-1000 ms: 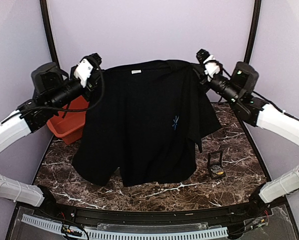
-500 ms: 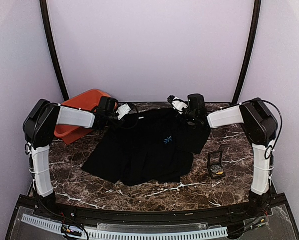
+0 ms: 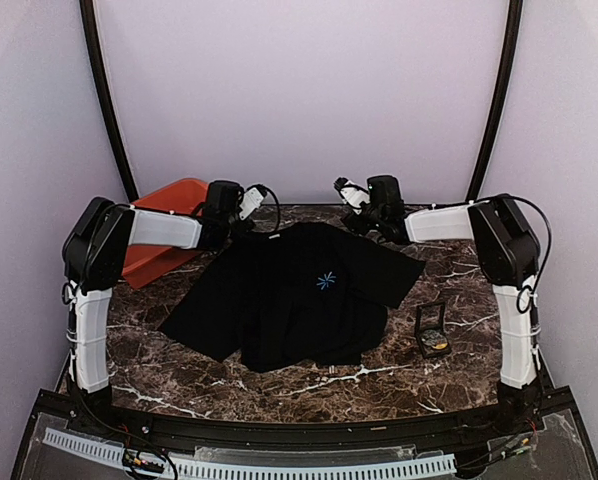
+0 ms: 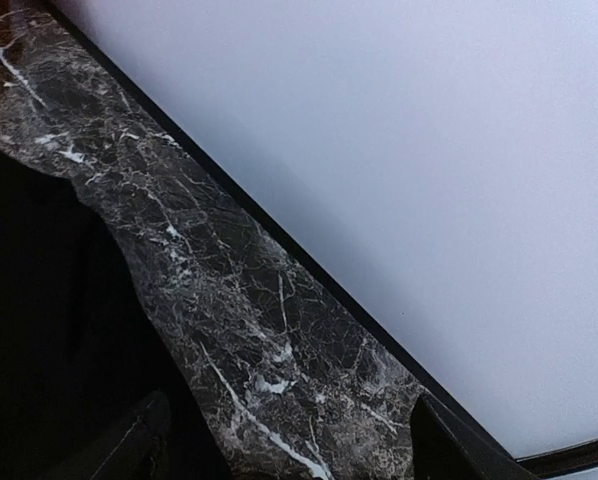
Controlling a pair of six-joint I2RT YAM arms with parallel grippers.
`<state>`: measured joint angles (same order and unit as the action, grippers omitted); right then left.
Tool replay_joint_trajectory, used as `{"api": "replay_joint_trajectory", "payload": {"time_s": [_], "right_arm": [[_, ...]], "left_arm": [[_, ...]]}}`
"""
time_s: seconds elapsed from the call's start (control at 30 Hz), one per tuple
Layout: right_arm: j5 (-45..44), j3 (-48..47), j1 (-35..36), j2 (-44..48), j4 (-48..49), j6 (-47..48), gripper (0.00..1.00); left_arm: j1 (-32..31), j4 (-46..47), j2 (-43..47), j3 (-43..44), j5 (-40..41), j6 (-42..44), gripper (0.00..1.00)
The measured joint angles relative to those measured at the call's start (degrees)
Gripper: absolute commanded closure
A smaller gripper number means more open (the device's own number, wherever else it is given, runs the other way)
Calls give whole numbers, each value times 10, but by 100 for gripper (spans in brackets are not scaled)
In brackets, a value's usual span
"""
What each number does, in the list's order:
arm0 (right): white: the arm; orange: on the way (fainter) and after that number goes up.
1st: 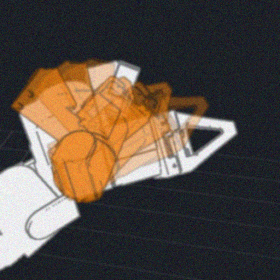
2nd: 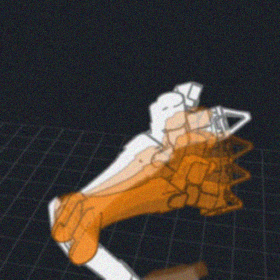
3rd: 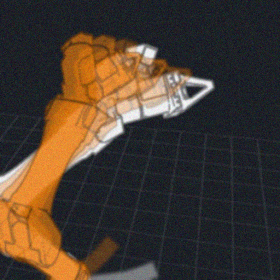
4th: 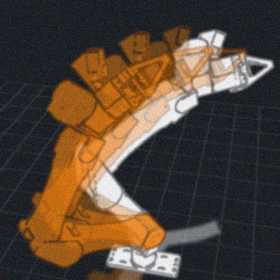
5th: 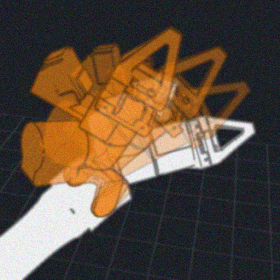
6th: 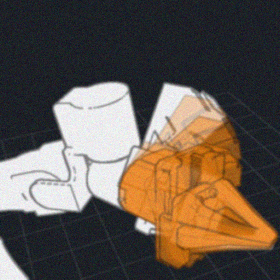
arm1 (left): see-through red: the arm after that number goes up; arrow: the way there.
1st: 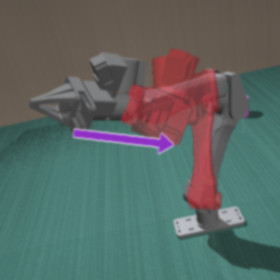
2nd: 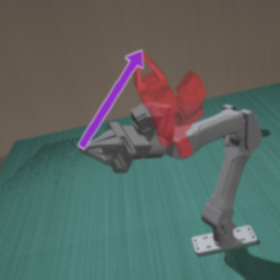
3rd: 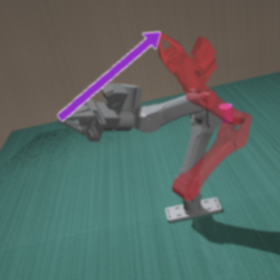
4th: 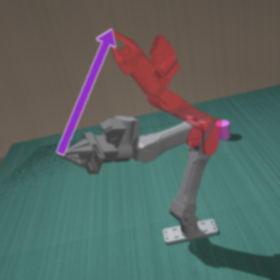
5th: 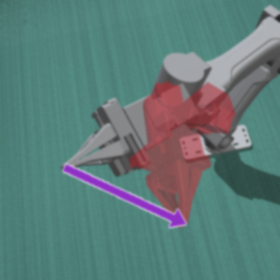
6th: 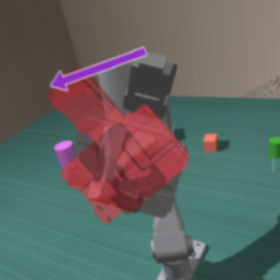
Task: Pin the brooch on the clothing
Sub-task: Place the crumpled clothing at the center of the board, then smooth out the flattened clothing at the center of the board.
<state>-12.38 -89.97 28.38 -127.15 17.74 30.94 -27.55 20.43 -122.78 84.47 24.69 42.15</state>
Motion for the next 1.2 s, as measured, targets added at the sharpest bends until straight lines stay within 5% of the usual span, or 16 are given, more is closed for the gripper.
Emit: {"api": "replay_joint_trajectory", "payload": {"time_s": [0.23, 0.43, 0.57, 0.73, 0.87, 1.2], "right_arm": [[58, 85, 8, 187, -136, -50, 4], [118, 169, 92, 396, -205, -44, 6], [126, 251, 176, 462, -238, -65, 10], [102, 338, 219, 474, -297, -186, 16], [96, 372, 222, 502, -341, -334, 16], [79, 364, 223, 503, -410, -575, 14]], "left_arm": [[-10, -90, 48, 7, 34, -87, 1], [-49, -203, 241, -25, 0, -199, 1], [-148, -224, 455, -175, -51, -323, 1], [-199, -235, 613, -405, -100, -510, 1], [-221, -291, 641, -499, -97, -608, 1], [-244, -286, 547, -503, -100, -722, 4]]}}
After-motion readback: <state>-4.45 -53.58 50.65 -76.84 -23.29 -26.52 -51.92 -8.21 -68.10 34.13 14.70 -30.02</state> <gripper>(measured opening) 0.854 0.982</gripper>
